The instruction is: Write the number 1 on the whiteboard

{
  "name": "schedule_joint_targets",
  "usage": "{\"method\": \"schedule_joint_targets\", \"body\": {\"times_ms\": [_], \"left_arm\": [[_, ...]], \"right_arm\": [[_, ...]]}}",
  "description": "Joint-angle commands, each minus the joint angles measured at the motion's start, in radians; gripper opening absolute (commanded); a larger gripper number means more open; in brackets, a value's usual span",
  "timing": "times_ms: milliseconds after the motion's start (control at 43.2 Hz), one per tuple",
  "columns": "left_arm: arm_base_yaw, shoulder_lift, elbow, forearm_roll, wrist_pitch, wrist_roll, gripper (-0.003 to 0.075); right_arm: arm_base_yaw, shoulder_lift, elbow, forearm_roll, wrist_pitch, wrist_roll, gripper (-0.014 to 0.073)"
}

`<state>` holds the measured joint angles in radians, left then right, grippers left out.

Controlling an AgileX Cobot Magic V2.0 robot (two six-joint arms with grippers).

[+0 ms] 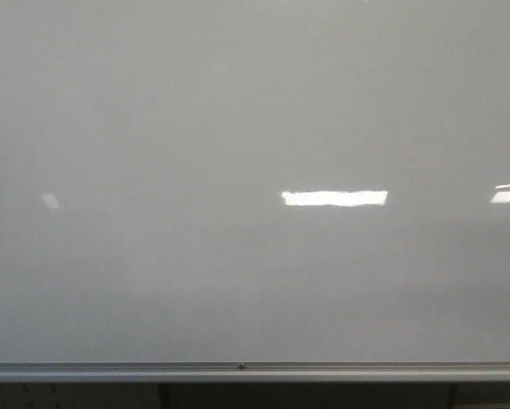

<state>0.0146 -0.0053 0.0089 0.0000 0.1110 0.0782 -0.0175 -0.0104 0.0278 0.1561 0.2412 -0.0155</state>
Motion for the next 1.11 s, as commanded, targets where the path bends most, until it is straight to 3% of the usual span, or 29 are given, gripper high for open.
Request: {"method": "schedule_joint_targets", "body": {"times_ms": [0,347,440,532,578,671,879,1087], "left_arm": [[0.002,-0.015,0.022,0.0,-0.078,-0.01,-0.002],[0.002,-0.015,0.022,0.0,-0.103,-0.01,-0.002],[0.002,-0.015,0.022,-0.01,-0.196,-0.01,-0.002],[0.002,-0.015,0.004,-0.06,-0.364,-0.01,-0.002],[0.002,-0.015,-0.032,-0.097,-0.384,-0.01,-0.002],[0.002,0.002,-0.129,-0.11,-0.303,-0.01,-0.002],[0.002,0.207,-0.354,-0.046,0.047,-0.01,-0.002],[0.002,0.349,-0.391,-0.046,0.091,-0.01,-0.002]], "right_arm": [[-0.006,-0.018,-0.023,-0.009,-0.072,-0.001,-0.0061],[-0.006,-0.018,-0.024,-0.001,-0.164,-0.001,-0.0061],[-0.006,-0.018,-0.04,-0.001,-0.221,-0.001,-0.0061],[-0.006,-0.017,-0.099,-0.001,-0.204,-0.001,-0.0061],[-0.006,-0.017,-0.149,-0.001,-0.177,-0.001,-0.0061],[-0.006,-0.006,-0.249,0.0,-0.109,-0.001,-0.0061],[-0.006,0.171,-0.442,0.001,0.021,-0.001,-0.0061],[-0.006,0.28,-0.461,0.001,0.007,-0.001,-0.0061]]}}
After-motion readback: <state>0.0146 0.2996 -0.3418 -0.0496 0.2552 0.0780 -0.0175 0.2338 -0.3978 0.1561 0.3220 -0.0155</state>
